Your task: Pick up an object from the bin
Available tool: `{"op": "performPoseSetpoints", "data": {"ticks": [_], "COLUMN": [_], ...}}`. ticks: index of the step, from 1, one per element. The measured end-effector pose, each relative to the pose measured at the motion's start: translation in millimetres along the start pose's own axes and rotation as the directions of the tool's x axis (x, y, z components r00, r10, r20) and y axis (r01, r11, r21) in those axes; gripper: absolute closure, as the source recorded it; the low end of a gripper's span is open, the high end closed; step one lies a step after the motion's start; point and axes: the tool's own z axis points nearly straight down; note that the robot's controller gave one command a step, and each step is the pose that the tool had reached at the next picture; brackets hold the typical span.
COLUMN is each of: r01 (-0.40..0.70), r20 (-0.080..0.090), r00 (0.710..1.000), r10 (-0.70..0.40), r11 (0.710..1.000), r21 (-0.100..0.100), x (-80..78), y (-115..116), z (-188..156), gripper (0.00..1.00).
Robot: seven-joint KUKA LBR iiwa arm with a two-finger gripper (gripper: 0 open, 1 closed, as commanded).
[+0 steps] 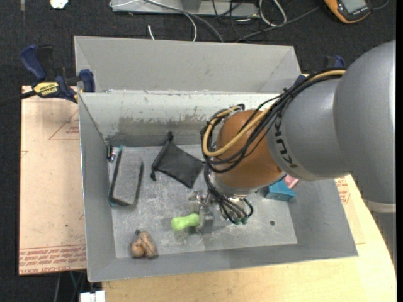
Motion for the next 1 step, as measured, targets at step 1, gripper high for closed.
{"op": "performPoseSetpoints", "data": {"ticks": [1], "r01": [0.0], "r20": [0.0], "r00": [1.0], "r10": [0.0], "r11": [1.0], "r21": [0.0], "x": [-0.1], "y": [-0.1], "z": [0.2], "gripper": [0.0]}}
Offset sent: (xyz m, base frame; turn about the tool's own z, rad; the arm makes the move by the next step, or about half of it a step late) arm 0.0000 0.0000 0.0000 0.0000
